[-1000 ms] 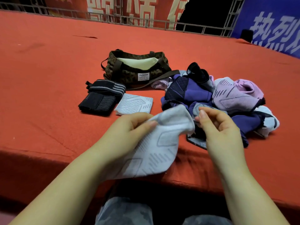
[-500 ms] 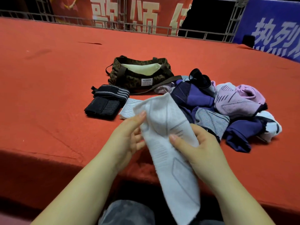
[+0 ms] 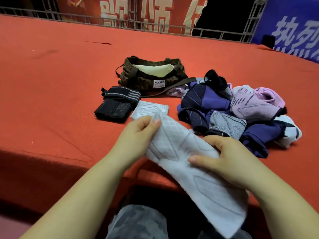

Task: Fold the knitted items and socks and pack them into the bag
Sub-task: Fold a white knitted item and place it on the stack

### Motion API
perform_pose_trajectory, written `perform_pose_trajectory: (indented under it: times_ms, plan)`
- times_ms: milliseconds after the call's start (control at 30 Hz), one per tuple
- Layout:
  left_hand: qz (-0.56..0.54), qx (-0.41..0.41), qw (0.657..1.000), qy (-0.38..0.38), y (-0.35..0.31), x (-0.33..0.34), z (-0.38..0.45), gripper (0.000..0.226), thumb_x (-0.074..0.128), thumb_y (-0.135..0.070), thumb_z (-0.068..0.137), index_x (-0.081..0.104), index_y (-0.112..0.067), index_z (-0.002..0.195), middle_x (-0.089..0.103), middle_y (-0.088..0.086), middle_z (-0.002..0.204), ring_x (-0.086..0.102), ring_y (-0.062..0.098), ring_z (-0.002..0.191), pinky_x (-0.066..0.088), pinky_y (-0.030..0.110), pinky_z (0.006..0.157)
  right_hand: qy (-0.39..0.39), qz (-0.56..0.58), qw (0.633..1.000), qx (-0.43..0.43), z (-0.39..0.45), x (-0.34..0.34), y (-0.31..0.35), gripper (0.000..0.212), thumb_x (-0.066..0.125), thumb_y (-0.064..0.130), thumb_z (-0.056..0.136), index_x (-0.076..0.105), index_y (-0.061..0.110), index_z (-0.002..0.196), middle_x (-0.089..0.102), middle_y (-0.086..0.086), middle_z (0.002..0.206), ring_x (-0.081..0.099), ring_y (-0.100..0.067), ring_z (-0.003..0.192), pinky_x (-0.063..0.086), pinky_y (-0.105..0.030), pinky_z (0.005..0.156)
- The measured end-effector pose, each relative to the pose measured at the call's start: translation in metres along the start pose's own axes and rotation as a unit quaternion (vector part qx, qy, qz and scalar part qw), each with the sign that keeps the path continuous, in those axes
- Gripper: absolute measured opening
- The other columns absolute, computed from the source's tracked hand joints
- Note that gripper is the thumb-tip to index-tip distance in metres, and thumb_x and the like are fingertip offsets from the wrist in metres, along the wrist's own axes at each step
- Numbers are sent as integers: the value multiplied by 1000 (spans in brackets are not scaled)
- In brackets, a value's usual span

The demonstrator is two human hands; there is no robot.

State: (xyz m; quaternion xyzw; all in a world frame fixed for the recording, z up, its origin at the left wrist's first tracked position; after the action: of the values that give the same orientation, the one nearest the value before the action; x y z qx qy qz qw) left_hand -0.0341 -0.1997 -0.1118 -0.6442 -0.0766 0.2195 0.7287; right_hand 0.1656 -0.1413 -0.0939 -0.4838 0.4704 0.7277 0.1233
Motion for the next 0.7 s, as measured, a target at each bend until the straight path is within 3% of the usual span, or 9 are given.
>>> perform_pose_trajectory:
  times_ms: [100, 200, 267, 333, 433, 500, 567, 633, 700]
  plan:
    - [-1, -32, 996, -78, 7, -10, 3, 28, 52, -33, 94, 65, -11, 82, 67, 19, 82, 64, 33, 77, 51, 56, 76, 27, -54, 995, 81, 3, -1, -18, 36, 79, 49, 61, 66, 17, 74, 66, 5, 70, 60, -8, 67, 45, -28, 63]
    - [24, -76, 993, -92, 19, -19, 3, 42, 51, -40, 91, 61, 1, 87, 65, 21, 80, 58, 26, 71, 52, 54, 77, 30, -23, 990, 139, 4, -4, -38, 36, 82, 43, 61, 65, 13, 69, 65, 1, 65, 55, -13, 60, 44, -30, 61]
    - [46, -105, 990, -88, 26, -22, 3, 39, 52, -36, 88, 63, 1, 85, 67, 18, 80, 60, 25, 73, 51, 55, 81, -2, 77, 983, 164, 3, -2, -49, 29, 82, 32, 66, 64, 11, 73, 68, -3, 68, 59, -15, 62, 51, -35, 68]
    - [13, -142, 987, -75, 26, -23, 1, 19, 55, -16, 91, 67, -4, 82, 70, 17, 85, 66, 31, 82, 51, 49, 84, -53, 188, 965, 178, 3, 5, -60, 18, 78, 22, 74, 64, 14, 84, 73, -7, 82, 69, -23, 77, 55, -46, 82]
    - [-86, -187, 978, -36, 27, -23, 0, 13, 62, -15, 88, 70, -6, 84, 72, 13, 82, 68, 26, 77, 53, 38, 79, -105, 231, 953, 166, 5, 13, -67, 18, 68, 30, 78, 63, 25, 95, 72, -4, 95, 68, -25, 91, 50, -51, 91]
    - [-92, -180, 979, -37, 25, -26, 1, 10, 63, -15, 87, 71, -9, 89, 73, 8, 82, 69, 20, 72, 55, 32, 74, -117, 230, 951, 170, 5, 12, -63, 21, 67, 28, 82, 59, 29, 101, 71, -8, 94, 67, -28, 91, 50, -50, 90]
    - [-27, -159, 985, -67, 29, -32, 4, 17, 65, -10, 84, 70, -17, 100, 71, 8, 101, 65, 17, 80, 52, 31, 80, -135, 219, 951, 170, 6, 11, -59, 33, 67, 17, 85, 54, 25, 114, 71, -9, 90, 67, -27, 86, 51, -43, 87]
    - [131, -122, 980, -91, 31, -32, 5, 42, 67, -7, 81, 61, -21, 120, 60, 6, 122, 56, 15, 99, 42, 28, 87, -167, 144, 964, 146, 4, 13, -51, 43, 67, 11, 83, 52, 19, 122, 68, -2, 95, 63, -21, 86, 48, -35, 86]
    - [318, -36, 943, -88, 29, -23, -1, 57, 66, -15, 81, 48, -22, 135, 49, 3, 136, 45, 17, 122, 34, 29, 101, -204, 22, 975, 88, 0, 20, -39, 45, 67, 10, 80, 55, 18, 123, 63, -1, 111, 58, -21, 100, 42, -33, 93]
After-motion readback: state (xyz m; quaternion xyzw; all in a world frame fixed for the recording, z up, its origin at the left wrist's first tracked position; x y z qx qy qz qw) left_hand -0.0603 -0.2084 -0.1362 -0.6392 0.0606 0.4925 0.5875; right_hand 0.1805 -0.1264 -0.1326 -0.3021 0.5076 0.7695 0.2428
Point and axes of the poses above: each hand's wrist, its own z-axis towards the middle knuckle, its own x-axis out of the palm, y = z × x, the point moved 2 cm from there along z, towards the middle knuckle
